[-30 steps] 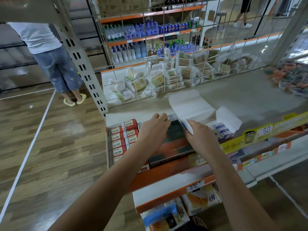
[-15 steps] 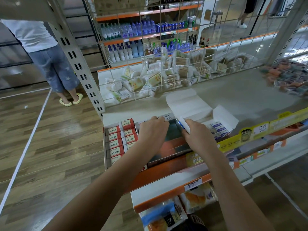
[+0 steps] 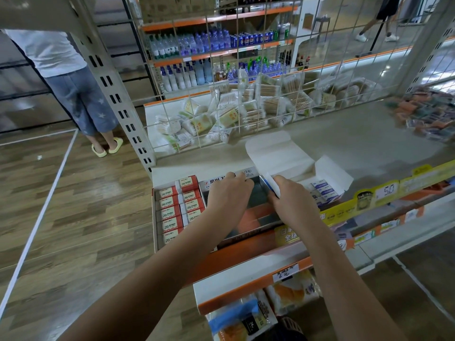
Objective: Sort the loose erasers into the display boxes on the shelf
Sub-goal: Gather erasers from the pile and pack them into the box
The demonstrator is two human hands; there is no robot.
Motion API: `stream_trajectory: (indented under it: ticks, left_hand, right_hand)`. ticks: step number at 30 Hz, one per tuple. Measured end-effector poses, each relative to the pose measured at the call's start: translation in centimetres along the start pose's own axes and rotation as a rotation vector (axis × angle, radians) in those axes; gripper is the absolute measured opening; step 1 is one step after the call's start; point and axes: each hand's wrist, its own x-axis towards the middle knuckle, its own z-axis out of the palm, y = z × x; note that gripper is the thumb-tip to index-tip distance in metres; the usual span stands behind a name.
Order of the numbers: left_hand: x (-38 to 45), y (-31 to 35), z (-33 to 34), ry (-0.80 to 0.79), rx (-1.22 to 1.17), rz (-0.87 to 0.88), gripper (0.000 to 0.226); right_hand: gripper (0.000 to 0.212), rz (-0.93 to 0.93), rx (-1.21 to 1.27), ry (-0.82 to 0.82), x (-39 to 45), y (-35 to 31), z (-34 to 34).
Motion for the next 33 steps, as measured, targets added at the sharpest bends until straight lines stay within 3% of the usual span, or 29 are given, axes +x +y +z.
stream_trajectory:
  ticks: [8,14,20,28,33]
  left_hand:
    - [-0.5,0.4,-0.4,0.025,0.022,0.007,0.033]
    - [-0.8,-0.4,0.3,0.067,-0.064,-0.021,0.037]
    - [-1.2,-1.5,0.4,0.084,-0.258,-0.107,0.031]
    - [-1.6,-3.3,-0.1,-0.018,-0.378,-0.129,0.019]
    - [-1.9,-5.0,-0.9,-0.024,-0.655,-0.165,0.032]
  right_hand:
    - [0.021,0.0,0.004,0.004,0.0,0.0,0.1]
    - [0.008,0.004,-0.004,0.007,0.0,-0.1,0.2]
    - [0.014,-0.005,0.001,0.008,-0.1,-0.1,0.2]
    - [0.014,0.001,-0.012,0.014,-0.3,-0.2,0.0]
    - [0.014,-0.002,0.0,0.015,-0.3,-0.2,0.0]
